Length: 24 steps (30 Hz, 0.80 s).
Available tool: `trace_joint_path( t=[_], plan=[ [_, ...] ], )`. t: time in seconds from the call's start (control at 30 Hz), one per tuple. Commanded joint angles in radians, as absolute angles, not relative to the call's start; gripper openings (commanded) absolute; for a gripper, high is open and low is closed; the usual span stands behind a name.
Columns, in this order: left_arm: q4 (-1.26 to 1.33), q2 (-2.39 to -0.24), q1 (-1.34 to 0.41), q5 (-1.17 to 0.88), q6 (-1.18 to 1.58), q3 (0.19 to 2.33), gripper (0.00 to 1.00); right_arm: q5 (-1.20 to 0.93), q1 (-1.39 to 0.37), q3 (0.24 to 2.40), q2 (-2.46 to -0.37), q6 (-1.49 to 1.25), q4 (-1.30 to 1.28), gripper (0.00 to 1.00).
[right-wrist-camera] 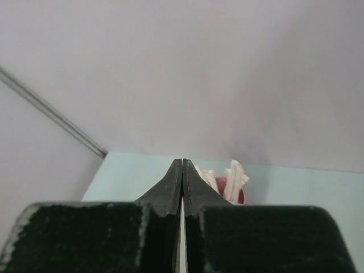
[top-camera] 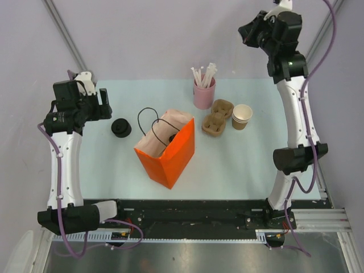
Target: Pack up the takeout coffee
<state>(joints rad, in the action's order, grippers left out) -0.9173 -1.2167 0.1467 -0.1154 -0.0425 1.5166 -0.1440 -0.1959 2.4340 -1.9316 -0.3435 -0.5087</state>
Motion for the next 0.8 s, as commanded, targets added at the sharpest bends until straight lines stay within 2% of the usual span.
trace_joint_path(
  t=[0.0,0.2,0.3,0.5,0.77],
  plan=[
    [-0.907,-1.170,0.152,-0.127,-0.081,1.502,0.82,-0.228,-0.235,2.480,-1.804,-0.379,-0.548,0.00],
    [-0.907,-1.135,0.153,-0.147,-0.074,1.465,0.82,-0.328,-0.325,2.479,-1.749,-0.472,-0.569,0.00],
    [-0.907,-1.109,0.153,-0.158,-0.068,1.437,0.82,-0.331,-0.429,2.464,-1.727,-0.469,-0.606,0.00],
    [-0.908,-1.071,0.152,-0.170,-0.055,1.399,0.82,-0.321,-0.576,2.303,-1.652,-0.488,-0.583,0.00],
    [-0.911,-1.049,0.152,-0.176,-0.052,1.385,0.82,-0.311,-0.627,2.198,-1.632,-0.482,-0.583,0.00]
  ],
)
